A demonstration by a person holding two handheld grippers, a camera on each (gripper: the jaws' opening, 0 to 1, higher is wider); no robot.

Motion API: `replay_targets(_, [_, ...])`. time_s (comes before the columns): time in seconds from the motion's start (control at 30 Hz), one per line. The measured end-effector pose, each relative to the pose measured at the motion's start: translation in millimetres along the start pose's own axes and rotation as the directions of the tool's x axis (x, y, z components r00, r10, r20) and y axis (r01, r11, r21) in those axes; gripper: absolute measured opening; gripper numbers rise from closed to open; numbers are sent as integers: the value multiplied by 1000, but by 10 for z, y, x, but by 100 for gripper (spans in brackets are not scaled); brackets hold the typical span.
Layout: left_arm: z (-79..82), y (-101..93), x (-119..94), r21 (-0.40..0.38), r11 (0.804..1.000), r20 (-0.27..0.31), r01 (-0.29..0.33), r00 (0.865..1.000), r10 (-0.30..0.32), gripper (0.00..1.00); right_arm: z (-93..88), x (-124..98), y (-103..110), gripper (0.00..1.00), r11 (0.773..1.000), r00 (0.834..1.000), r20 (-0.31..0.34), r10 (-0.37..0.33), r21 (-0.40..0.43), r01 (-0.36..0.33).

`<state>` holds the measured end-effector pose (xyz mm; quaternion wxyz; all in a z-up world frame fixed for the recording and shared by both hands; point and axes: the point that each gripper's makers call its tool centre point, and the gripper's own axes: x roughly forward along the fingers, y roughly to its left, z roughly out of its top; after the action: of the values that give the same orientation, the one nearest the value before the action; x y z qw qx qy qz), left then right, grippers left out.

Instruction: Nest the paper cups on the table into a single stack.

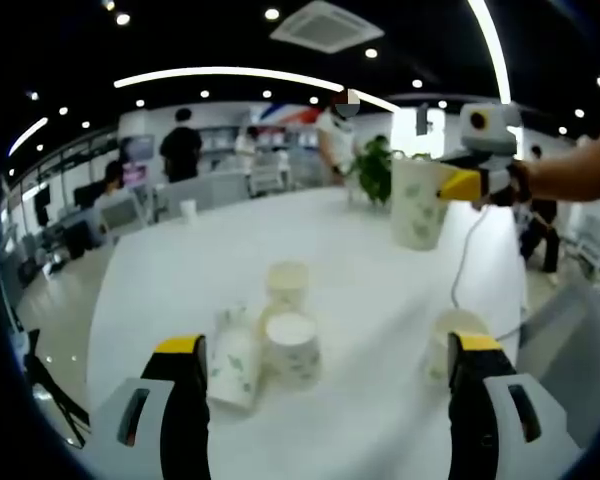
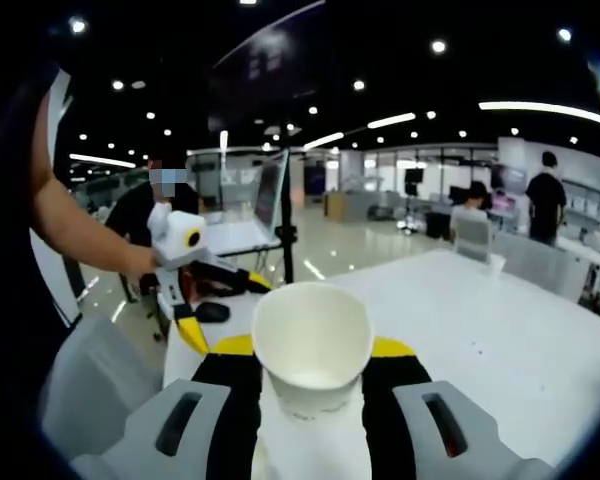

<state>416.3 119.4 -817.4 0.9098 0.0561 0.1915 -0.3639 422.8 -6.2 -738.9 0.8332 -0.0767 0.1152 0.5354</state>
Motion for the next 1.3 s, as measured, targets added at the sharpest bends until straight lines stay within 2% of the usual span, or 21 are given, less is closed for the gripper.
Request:
replay_targets(0.37, [-15, -7, -13, 1, 1000, -7, 1, 1000, -1, 98, 61, -87, 199, 36, 1000, 1000, 17, 13, 12, -13])
replay_targets(0.6, [-29, -49, -21, 4, 1000, -10, 7, 1000, -7, 98, 2, -160, 300, 36, 1000, 1000, 14, 18, 21, -18])
replay_targets(0.97, [-64, -90, -54, 5, 1000, -16, 10, 1000, -10, 98, 33, -259, 486, 36, 999, 999, 27, 28, 31, -29])
replay_targets(1.3, [-110, -182, -176, -18, 998, -11, 60, 998, -60, 98, -1, -289, 630, 36, 999, 999, 25, 38, 28, -38])
